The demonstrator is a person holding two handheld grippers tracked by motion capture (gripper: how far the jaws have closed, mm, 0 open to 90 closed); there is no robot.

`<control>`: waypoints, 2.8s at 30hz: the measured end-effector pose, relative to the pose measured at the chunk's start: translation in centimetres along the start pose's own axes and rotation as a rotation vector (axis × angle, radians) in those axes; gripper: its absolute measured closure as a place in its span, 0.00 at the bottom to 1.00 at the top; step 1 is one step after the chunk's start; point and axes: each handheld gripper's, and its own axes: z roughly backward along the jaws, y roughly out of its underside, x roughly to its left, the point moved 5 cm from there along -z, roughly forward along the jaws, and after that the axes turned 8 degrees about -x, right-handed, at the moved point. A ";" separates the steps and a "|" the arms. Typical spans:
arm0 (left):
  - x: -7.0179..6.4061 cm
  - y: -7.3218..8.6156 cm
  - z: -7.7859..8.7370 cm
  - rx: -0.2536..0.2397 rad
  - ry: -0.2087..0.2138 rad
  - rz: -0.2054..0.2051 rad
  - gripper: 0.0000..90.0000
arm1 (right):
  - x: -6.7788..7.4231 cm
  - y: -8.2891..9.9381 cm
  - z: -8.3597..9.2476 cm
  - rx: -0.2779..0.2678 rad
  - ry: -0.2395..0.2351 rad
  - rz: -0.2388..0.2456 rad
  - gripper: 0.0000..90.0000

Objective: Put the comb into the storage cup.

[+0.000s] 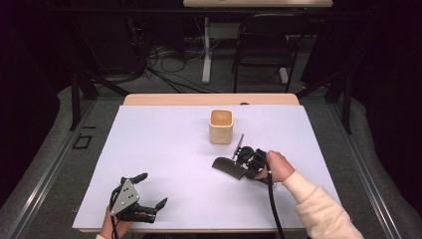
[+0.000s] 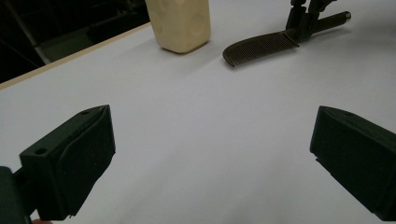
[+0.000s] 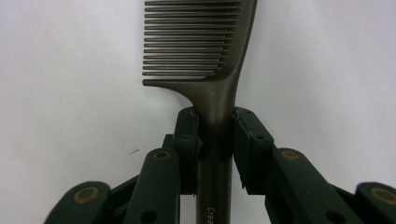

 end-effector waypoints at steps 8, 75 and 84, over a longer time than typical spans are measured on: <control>0.0 0.0 0.0 0.001 0.000 -0.001 0.00 | -0.2 0.0 1.1 -0.018 0.008 -0.012 0.80; 0.2 0.0 0.1 0.002 -0.017 -0.005 0.00 | -2.9 2.2 4.1 -0.228 0.029 -0.121 0.80; 0.2 0.0 0.2 0.001 -0.018 -0.005 0.00 | -3.3 2.7 4.4 -0.252 0.032 -0.141 0.80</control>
